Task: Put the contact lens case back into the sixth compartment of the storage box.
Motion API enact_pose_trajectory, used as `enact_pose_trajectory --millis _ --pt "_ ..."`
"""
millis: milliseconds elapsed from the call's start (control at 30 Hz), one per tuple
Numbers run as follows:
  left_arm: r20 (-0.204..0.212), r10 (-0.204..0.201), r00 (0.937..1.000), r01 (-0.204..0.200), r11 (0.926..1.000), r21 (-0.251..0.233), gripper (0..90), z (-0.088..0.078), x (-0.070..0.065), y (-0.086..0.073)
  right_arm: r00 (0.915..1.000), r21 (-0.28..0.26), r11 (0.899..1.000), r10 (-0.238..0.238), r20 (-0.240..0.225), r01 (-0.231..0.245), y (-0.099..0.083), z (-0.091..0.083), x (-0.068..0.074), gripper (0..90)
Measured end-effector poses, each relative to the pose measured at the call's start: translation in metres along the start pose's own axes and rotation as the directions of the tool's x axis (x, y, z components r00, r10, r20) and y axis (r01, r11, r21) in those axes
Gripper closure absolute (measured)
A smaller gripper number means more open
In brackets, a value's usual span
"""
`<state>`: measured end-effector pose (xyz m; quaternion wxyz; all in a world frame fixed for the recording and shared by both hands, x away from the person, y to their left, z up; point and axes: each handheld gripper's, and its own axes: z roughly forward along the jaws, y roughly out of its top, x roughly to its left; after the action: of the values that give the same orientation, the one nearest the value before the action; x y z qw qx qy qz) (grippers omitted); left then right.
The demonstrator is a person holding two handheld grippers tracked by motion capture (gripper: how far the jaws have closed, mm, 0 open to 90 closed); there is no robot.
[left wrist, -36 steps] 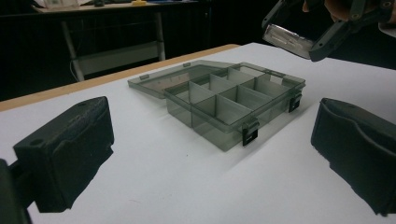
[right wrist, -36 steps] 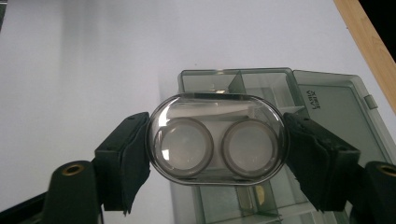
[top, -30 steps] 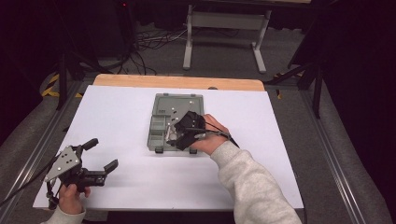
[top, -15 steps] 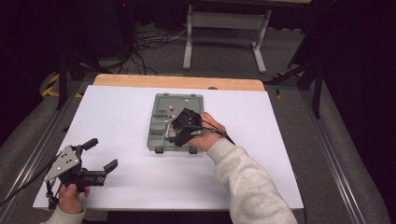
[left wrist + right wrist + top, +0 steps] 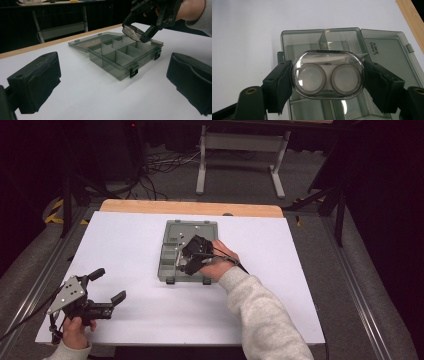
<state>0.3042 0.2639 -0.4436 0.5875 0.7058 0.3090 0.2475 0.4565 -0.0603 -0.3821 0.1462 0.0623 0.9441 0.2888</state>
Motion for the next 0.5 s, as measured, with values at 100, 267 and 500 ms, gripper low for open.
enact_pose_trajectory --millis 100,267,500 --pt "0.0 0.0 1.0 0.0 1.0 0.0 0.3 0.0 0.0 0.0 1.0 0.008 1.0 0.007 -0.002 -0.007 0.0 0.002 -0.001 26.4" --pt "0.0 0.001 1.0 -0.001 1.0 -0.001 0.3 0.0 0.0 0.0 1.0 0.016 1.0 0.006 -0.002 -0.006 0.0 0.007 -0.003 26.4" --pt "0.003 -0.006 1.0 0.006 1.0 -0.001 0.3 -0.001 0.001 0.0 0.9999 0.025 1.0 0.015 -0.009 -0.014 0.0 0.012 -0.004 26.4"
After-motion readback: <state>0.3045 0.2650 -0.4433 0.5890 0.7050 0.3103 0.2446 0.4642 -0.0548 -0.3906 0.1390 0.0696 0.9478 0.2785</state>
